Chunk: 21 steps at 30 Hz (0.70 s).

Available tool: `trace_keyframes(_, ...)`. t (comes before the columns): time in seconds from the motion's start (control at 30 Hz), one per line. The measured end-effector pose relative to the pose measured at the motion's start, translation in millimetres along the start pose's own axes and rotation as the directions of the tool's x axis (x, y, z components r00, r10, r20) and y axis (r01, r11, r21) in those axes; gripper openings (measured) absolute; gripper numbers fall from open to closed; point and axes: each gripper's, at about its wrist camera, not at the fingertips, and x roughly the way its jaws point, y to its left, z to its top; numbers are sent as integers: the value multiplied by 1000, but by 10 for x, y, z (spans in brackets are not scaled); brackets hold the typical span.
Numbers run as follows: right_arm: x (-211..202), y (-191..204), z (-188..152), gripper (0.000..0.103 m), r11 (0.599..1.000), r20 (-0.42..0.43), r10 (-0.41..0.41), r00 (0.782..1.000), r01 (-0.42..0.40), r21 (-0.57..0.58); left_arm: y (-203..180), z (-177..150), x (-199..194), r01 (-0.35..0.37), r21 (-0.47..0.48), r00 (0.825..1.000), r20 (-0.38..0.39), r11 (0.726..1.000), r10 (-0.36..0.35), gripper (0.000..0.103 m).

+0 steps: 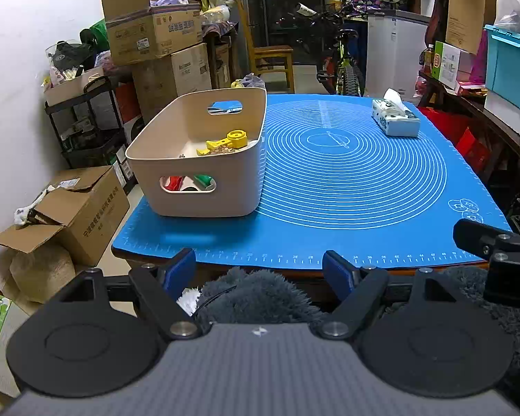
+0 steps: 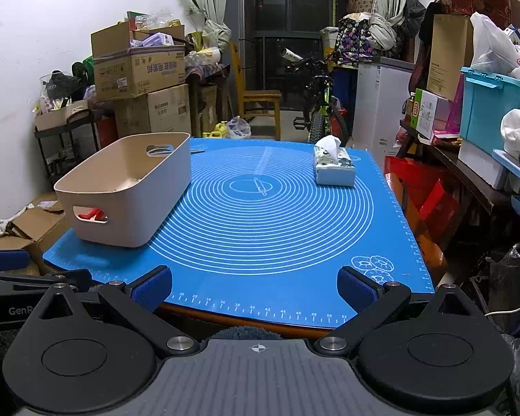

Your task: Organize rigid objects

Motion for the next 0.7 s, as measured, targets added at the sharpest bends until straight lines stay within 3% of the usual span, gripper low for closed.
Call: trace_keyframes(0.7, 49, -36, -48, 101, 1000, -12, 1, 1000, -1, 5, -40, 11, -16, 0, 20, 1000, 10, 1000, -1, 82)
